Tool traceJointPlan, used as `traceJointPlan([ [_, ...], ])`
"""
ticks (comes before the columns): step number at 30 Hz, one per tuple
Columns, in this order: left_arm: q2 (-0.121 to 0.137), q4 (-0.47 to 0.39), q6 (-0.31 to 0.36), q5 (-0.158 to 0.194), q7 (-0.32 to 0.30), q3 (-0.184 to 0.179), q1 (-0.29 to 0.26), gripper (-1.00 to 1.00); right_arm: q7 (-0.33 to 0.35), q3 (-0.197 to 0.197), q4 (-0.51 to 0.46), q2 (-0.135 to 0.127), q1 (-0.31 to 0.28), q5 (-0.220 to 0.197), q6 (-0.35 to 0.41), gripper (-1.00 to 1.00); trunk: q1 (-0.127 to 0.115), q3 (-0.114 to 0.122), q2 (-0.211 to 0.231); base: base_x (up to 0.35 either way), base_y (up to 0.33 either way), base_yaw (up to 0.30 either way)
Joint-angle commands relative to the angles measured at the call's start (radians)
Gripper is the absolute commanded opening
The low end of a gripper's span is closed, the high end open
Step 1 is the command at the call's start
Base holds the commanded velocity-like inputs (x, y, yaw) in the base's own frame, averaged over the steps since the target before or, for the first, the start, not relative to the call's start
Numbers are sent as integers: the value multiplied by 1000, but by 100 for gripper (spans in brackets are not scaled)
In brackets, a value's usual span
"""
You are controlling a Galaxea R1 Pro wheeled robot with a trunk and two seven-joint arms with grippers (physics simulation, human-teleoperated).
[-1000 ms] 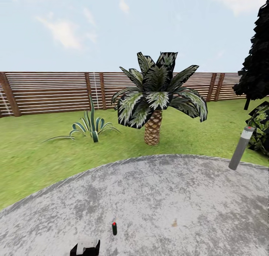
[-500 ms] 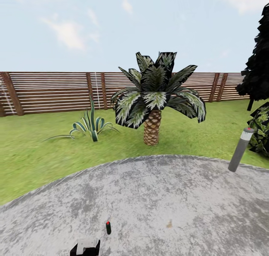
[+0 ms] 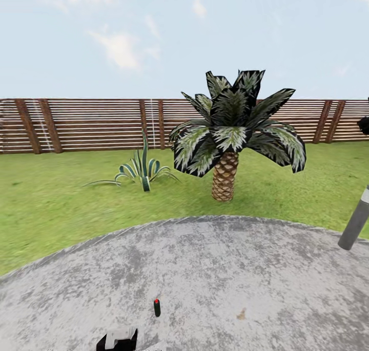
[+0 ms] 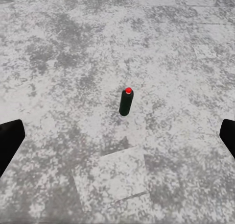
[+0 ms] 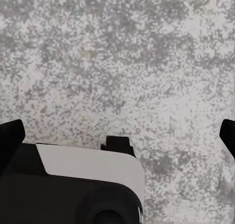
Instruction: Pick up the pesticide atomizer in the garden and spray insectifuge to fully cover both potted plants in the garden.
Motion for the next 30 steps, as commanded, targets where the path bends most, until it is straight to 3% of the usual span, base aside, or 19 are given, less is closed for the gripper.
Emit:
traceJointPlan([
  [1,-1,1,-3,5,-1,2,-1,100,-1,-1,0,0,0,9,-2,100,0,-1,-1,0,-13,256],
  [14,-1,1,-3,4,-1,0,-1,100,-1,-1,0,0,0,9,-2,100,0,-1,-1,0,-16,256],
  [30,-1,1,-3,4,-1,0,-1,100,-1,0,0,0,0,9,-2,100,0,-1,-1,0,-298,231],
])
